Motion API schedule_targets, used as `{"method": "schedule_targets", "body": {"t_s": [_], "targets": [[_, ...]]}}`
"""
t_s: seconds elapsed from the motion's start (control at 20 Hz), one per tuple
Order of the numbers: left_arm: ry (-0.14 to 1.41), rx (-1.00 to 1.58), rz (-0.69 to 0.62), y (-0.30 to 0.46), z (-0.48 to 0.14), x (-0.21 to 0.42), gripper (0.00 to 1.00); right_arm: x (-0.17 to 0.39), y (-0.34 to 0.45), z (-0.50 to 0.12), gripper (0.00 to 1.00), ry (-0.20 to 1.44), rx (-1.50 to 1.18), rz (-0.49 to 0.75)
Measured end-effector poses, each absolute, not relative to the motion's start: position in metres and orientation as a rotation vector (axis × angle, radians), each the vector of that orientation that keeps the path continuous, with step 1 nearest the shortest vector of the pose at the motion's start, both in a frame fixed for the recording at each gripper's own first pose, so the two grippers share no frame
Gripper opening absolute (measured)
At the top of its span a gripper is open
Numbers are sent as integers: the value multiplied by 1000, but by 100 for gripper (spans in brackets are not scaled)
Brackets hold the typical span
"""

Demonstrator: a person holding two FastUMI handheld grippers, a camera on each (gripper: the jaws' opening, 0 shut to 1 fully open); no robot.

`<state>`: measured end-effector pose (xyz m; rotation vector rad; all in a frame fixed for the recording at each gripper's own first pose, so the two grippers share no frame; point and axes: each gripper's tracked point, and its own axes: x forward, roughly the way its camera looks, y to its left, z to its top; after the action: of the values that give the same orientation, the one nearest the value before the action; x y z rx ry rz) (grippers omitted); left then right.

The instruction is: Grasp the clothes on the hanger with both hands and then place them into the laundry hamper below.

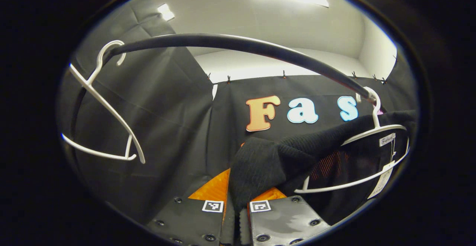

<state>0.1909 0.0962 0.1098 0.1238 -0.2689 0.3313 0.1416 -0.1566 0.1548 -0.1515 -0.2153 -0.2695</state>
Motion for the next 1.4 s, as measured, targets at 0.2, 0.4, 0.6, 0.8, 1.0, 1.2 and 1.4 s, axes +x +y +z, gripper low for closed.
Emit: {"method": "schedule_targets", "body": {"t_s": [0.2, 0.4, 0.6, 0.8, 1.0, 1.2, 1.4], "targets": [[-331, 164, 363, 106, 124, 209, 12, 177, -174, 173, 2, -230, -228, -280], [-368, 168, 387, 111, 127, 222, 12, 210, -179, 157, 3, -207, -279, -245], [-280, 143, 396, 128, 99, 242, 15, 228, -175, 120, 3, -181, -236, -173], [-235, 153, 412, 138, 71, 246, 12, 232, -168, 78, 3, -133, -208, -132], [-185, 122, 439, 148, 43, 233, 12, 228, -146, 45, 3, -103, -171, -94], [-132, 96, 465, 165, 21, 204, 12, 205, -118, 23, 4, -90, -164, -68], [-97, 148, 467, 168, 0, 164, 9, 179, -96, 2, 4, -73, -184, -55]]}}
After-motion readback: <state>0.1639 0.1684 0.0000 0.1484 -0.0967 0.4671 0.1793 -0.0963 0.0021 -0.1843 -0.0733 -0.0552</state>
